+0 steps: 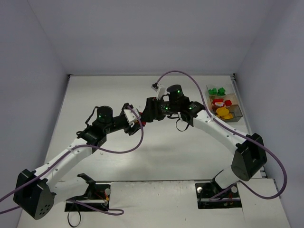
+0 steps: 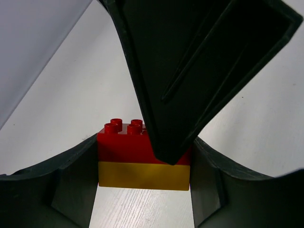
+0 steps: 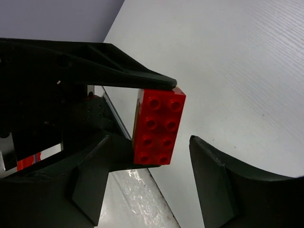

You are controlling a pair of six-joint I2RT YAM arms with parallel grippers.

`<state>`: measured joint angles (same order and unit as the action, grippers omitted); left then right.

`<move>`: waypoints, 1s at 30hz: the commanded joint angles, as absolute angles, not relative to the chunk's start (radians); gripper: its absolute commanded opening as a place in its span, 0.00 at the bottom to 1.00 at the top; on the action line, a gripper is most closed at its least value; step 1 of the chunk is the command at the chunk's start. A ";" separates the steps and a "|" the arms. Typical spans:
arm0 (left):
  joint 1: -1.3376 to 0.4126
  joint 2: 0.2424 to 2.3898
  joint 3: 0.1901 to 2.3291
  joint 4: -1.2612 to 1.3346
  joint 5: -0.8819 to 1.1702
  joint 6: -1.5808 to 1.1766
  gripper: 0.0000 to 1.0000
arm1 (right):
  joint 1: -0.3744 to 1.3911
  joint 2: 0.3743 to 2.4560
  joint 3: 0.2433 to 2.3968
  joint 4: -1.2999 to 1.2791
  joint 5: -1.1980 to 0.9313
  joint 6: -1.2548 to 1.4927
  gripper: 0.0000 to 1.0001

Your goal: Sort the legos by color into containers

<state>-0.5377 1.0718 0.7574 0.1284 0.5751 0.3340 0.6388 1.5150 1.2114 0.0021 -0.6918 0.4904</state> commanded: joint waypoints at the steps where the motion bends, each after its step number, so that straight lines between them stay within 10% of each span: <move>1: -0.545 1.040 0.825 0.160 0.614 0.354 0.00 | 0.657 1.465 1.223 0.100 -0.686 0.506 0.61; 19: -0.552 0.999 0.816 0.166 0.624 0.341 0.00 | 0.666 1.471 1.186 0.120 -0.660 0.508 0.53; 23: -0.554 0.996 0.815 0.167 0.629 0.333 0.00 | 0.666 1.470 1.184 0.133 -0.681 0.508 0.36; 26: -0.554 0.997 0.808 0.178 0.635 0.328 0.00 | 0.667 1.468 1.180 0.143 -0.701 0.512 0.03; 30: -0.554 1.003 0.802 0.175 0.634 0.328 0.18 | 0.666 1.459 1.173 0.152 -0.712 0.512 0.00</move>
<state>-0.5484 1.0271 0.7628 0.0978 0.5823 0.3363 0.6685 1.5085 1.1763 0.0799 -0.6884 0.5358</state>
